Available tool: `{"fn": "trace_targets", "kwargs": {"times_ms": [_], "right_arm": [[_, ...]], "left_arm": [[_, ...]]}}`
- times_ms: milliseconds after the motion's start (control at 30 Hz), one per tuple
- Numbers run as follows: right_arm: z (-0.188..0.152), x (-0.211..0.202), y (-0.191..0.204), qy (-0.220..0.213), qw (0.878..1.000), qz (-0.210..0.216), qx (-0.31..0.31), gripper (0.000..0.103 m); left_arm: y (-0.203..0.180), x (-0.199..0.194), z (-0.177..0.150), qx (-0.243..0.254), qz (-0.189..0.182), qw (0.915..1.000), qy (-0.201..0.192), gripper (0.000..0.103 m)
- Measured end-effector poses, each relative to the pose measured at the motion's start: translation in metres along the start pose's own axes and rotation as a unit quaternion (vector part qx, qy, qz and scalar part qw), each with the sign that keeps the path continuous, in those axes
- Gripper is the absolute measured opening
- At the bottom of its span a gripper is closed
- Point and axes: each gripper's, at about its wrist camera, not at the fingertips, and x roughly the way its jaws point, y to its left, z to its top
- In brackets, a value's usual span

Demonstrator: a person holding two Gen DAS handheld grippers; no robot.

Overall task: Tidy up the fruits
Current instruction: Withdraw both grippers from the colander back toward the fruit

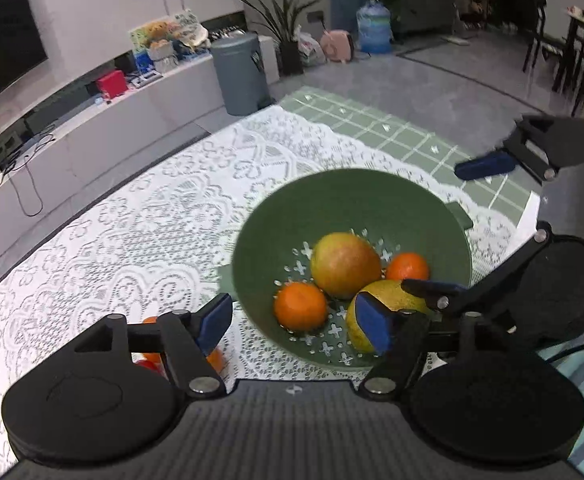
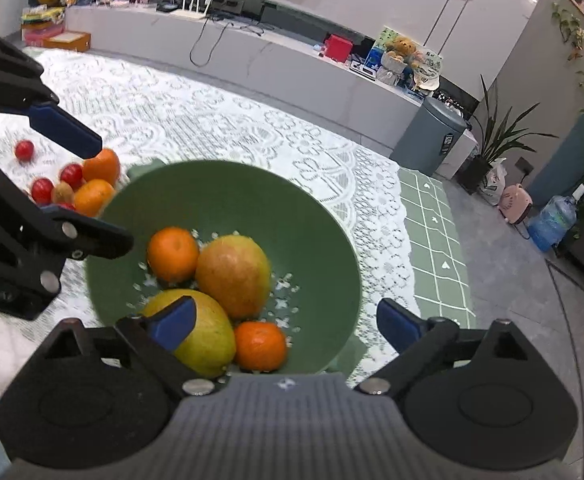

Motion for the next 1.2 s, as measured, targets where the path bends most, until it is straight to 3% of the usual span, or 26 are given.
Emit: {"fn": "trace_targets", "kwargs": {"times_ms": [233,533,867,1033,1200], "right_arm": [[0.005,-0.023,0.018,-0.027,0.998,0.048,0.043,0.099],[0.011,-0.042,0.059,-0.065,0.989,0.102,0.086,0.099],[0.020,-0.044,0.111,-0.067,0.977,0.175,0.098,0.099],[0.024,-0.034,0.128,-0.044,0.968,0.215,0.124,0.099],[0.023,-0.031,0.146,-0.058,0.973,0.194,0.111,0.099]], "left_arm": [[0.027,-0.027,-0.012,-0.048,0.014,0.9983,-0.030,0.088],[0.070,-0.054,-0.034,-0.131,0.026,0.9896,-0.054,0.090],[0.110,-0.074,-0.074,-0.194,0.038,0.9773,-0.074,0.095],[0.124,-0.078,-0.095,-0.216,0.039,0.9728,-0.075,0.096],[0.129,-0.079,-0.115,-0.229,0.049,0.9692,-0.075,0.096]]}}
